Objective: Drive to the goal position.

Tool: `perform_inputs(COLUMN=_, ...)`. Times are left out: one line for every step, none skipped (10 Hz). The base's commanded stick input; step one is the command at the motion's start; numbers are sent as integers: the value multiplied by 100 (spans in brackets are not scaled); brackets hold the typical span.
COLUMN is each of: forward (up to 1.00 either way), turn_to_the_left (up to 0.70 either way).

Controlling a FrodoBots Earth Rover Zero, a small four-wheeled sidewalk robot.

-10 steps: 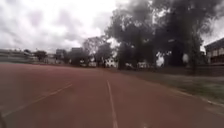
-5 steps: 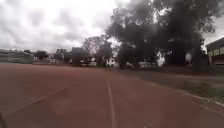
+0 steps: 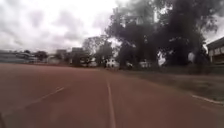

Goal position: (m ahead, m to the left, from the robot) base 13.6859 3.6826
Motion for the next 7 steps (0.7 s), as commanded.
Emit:
perform_inputs(forward=70, turn_to_the_left=0)
perform_inputs(forward=70, turn_to_the_left=0)
perform_inputs(forward=70, turn_to_the_left=0)
perform_inputs(forward=70, turn_to_the_left=0)
perform_inputs(forward=70, turn_to_the_left=0)
perform_inputs(forward=70, turn_to_the_left=0)
perform_inputs(forward=70, turn_to_the_left=0)
